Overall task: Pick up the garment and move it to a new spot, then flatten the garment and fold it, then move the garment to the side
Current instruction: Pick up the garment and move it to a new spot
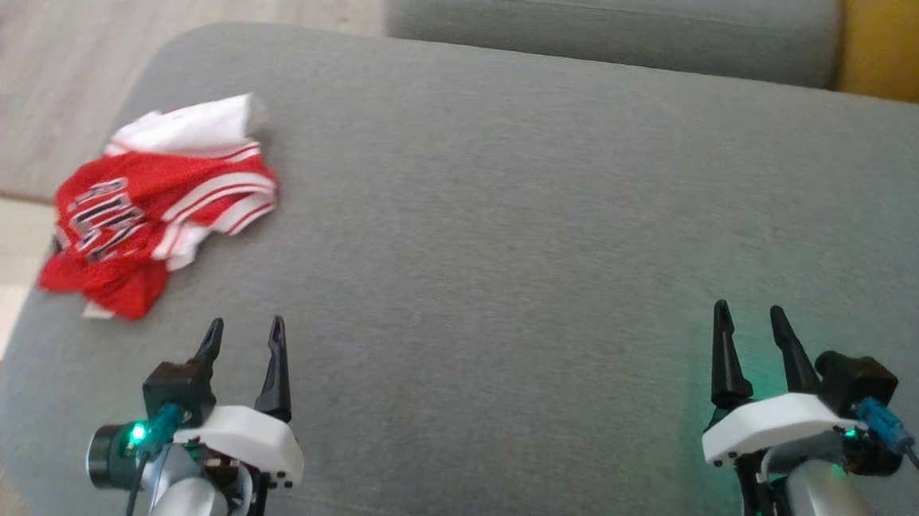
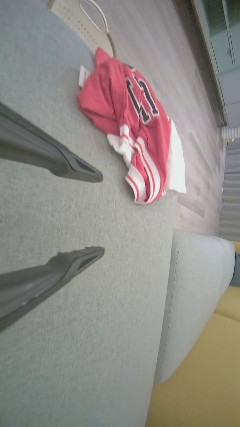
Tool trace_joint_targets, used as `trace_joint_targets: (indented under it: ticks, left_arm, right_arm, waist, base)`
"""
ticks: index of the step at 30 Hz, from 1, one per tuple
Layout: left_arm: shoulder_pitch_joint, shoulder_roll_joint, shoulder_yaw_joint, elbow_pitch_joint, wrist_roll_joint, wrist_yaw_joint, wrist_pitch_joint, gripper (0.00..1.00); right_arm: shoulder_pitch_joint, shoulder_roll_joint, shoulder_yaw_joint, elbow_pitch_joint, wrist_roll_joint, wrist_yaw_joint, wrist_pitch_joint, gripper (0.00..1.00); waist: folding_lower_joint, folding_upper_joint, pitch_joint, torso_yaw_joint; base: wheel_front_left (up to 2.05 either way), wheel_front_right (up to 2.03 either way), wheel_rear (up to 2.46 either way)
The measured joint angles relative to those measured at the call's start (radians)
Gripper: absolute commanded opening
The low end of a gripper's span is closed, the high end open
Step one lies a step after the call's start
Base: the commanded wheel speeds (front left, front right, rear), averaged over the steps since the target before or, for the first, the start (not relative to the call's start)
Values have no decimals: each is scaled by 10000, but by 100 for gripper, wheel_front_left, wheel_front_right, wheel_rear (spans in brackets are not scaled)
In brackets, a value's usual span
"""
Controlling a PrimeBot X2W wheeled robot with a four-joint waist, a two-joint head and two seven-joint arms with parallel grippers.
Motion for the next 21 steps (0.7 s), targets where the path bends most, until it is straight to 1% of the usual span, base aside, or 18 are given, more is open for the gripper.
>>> trace_joint_targets:
  ticks: [2,3,9,14,15,21]
  left_arm:
    - [-8,8,-15,-77,-13,8,0,100]
    - [-12,10,-4,-169,-12,29,0,100]
    - [-9,8,173,-249,107,33,0,100]
    - [43,17,800,-261,186,2,0,100]
    - [102,15,1051,-259,286,-2,0,100]
    - [443,12,1655,-242,253,-12,0,100]
  right_arm:
    - [58,8,13,2,69,0,0,100]
    - [64,12,2,0,65,0,0,100]
    - [74,29,-81,35,121,0,0,100]
    - [72,33,15,65,228,0,0,100]
    - [70,35,151,79,230,0,0,100]
    - [60,48,284,46,242,0,0,100]
  waist:
    - [0,0,-3,345]
    - [0,0,-20,713]
    - [0,0,-86,1949]
    - [0,0,-105,2939]
    - [0,0,-102,3277]
    - [0,0,-22,3954]
  base:
    - [0,0,0]
    - [0,0,0]
    - [0,0,0]
    - [0,0,0]
    - [0,0,0]
    - [0,0,0]
